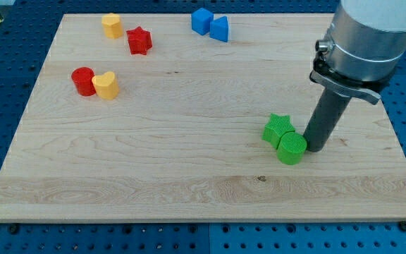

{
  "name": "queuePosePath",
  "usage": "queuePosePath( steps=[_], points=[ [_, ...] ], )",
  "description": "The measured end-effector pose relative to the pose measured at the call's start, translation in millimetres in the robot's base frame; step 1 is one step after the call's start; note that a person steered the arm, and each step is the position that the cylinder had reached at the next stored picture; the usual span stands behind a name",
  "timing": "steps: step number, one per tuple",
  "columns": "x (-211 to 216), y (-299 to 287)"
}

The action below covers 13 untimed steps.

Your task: Move the green star bottom right to the yellow heart

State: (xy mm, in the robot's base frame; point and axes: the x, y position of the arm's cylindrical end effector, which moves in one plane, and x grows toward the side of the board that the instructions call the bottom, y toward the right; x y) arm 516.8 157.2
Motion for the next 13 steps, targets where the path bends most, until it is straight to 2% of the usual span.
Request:
queuePosePath(
  steps=[2,7,13],
  points=[
    [-27.6,-10.1],
    [-10.4,-51.7],
    [-10.4,-169.2]
  ],
)
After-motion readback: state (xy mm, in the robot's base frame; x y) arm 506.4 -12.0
